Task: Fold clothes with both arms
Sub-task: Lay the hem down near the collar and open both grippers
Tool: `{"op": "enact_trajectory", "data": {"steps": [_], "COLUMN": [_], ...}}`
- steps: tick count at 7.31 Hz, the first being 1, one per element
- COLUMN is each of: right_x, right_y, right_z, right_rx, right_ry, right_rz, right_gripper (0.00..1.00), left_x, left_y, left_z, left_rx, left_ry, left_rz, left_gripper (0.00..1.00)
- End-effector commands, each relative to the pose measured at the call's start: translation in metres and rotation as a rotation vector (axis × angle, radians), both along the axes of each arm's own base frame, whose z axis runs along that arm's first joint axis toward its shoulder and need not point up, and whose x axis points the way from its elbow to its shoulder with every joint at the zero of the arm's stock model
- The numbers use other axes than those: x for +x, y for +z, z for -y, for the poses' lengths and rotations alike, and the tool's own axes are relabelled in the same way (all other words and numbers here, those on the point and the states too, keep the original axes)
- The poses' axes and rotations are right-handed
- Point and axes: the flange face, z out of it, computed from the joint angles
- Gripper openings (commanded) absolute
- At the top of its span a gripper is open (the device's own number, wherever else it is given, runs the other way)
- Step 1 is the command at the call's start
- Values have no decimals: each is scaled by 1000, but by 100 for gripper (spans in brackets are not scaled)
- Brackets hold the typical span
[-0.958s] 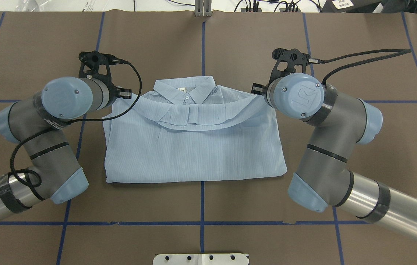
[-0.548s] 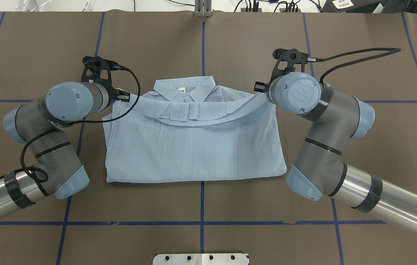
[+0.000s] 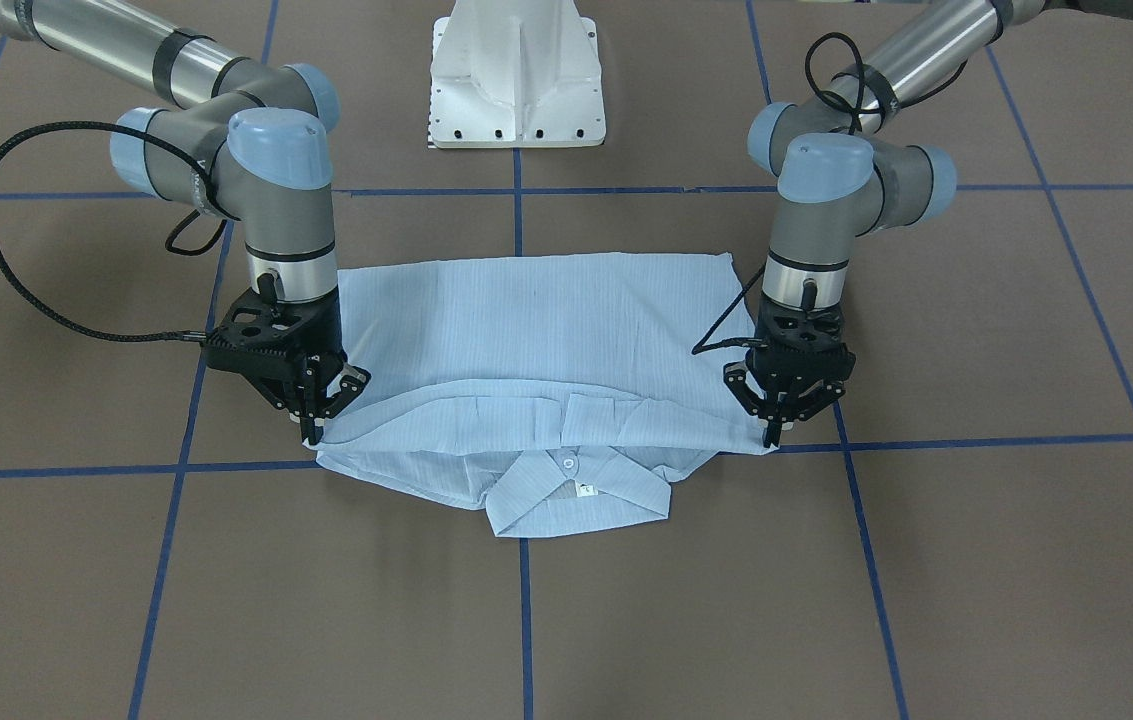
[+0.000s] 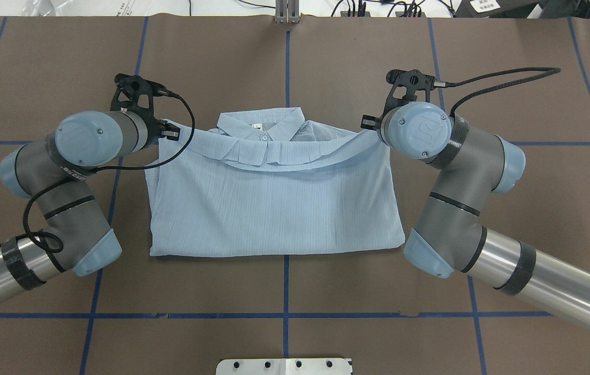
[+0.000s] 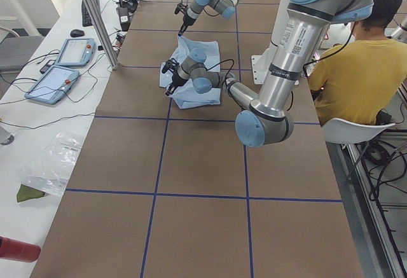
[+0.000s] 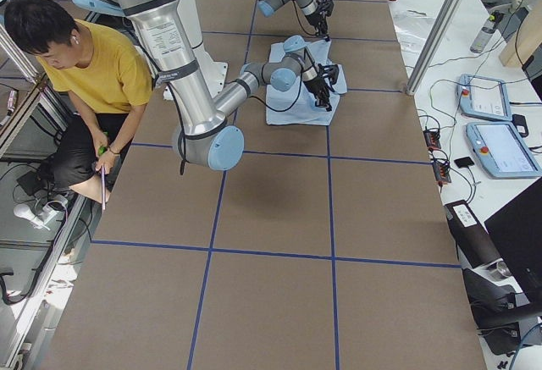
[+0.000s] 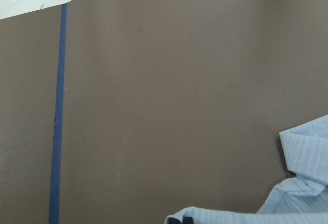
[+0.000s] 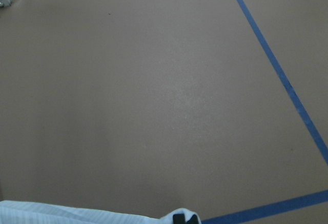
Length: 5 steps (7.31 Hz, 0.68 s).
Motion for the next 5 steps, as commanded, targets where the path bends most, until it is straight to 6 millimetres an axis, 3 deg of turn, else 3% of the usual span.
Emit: {"op": "enact_trajectory", "data": {"steps": [1, 2, 3, 4, 5], "right_x": [0, -1, 4, 8, 14], "right_y": [4, 7, 3, -7, -11], "right_z": [3, 5, 8, 13, 15], "right_rx": [-5, -10, -7, -14, -45], "right_ry": [4, 10, 14, 5, -36], "right_rz": [-8, -9, -4, 20, 58], "right_gripper": [0, 27, 99, 100, 100], "left_x": [-5, -8, -12, -17, -35], "left_y": [14, 13, 11, 0, -6], "left_z": [-3, -4, -9, -18, -35], "left_rx": [10, 23, 54, 57, 67], "left_ry": [21, 24, 49, 114, 138], "left_rz": [28, 11, -28, -63, -87], "left_gripper": [0, 40, 99, 100, 100]}}
